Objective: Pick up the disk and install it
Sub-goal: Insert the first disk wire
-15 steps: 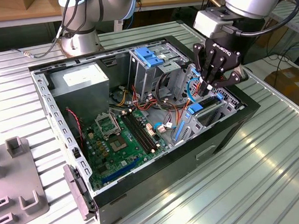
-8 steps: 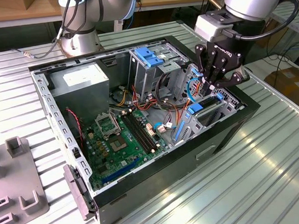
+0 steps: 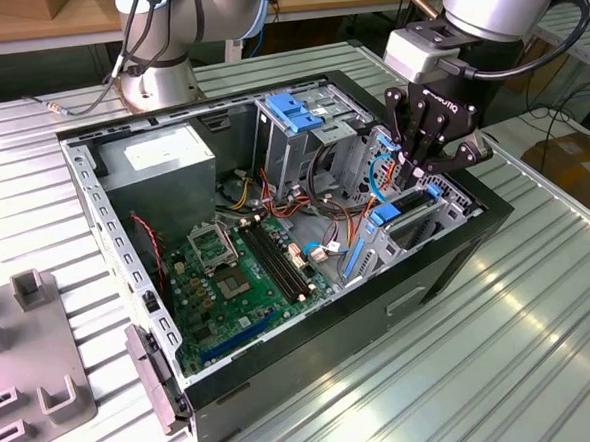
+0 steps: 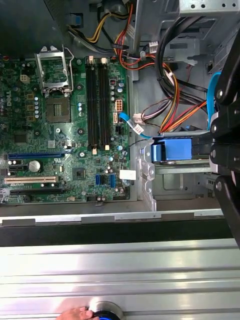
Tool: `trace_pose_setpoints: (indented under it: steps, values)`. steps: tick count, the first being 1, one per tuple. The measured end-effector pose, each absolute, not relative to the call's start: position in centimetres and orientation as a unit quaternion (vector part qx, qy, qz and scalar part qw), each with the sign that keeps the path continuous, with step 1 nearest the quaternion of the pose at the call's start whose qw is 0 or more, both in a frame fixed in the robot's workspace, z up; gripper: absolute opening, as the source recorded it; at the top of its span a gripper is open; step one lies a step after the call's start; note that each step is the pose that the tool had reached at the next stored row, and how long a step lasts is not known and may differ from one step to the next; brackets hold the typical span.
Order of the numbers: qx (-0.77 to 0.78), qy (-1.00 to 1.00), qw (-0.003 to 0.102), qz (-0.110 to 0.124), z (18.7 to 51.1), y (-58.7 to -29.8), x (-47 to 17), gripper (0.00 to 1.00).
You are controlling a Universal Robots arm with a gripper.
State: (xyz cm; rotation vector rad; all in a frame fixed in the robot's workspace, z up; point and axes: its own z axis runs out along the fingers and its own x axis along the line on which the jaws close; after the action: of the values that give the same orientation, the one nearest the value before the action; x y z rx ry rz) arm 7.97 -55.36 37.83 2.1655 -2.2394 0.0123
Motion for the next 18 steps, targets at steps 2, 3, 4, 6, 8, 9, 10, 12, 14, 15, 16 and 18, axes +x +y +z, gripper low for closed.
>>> trace_pose_setpoints:
  steps: [2, 3, 4, 6, 8, 9, 10, 12, 14, 15, 16, 18]
  values:
    - [0.695, -0.719, 0.013, 0.004, 37.8, -55.4, 8.0, 0.11]
    - [0.695, -0.719, 0.013, 0.004, 37.8, -55.4, 8.0, 0.11]
    - [0.695, -0.719, 0.013, 0.004, 37.8, -55.4, 8.1, 0.11]
    - [0.695, -0.719, 0.013, 0.004, 37.8, -55.4, 8.4, 0.11]
    - [0.695, -0.719, 0.013, 0.004, 37.8, -55.4, 9.5, 0.11]
    - [0.695, -0.719, 0.013, 0.004, 37.8, -55.4, 9.7, 0.11]
    - [0.695, -0.719, 0.013, 0.004, 37.7, -55.4, 9.9, 0.11]
    - [0.695, -0.719, 0.013, 0.004, 37.7, -55.4, 10.4, 0.11]
    - [0.695, -0.719, 0.013, 0.004, 37.7, -55.4, 10.9, 0.11]
    - [0.695, -0.719, 0.013, 0.004, 37.6, -55.4, 11.1, 0.11]
    - [0.695, -0.719, 0.013, 0.004, 37.6, -55.4, 11.3, 0.11]
    - [0.695, -0.719, 0.013, 0.004, 37.6, -55.4, 11.7, 0.11]
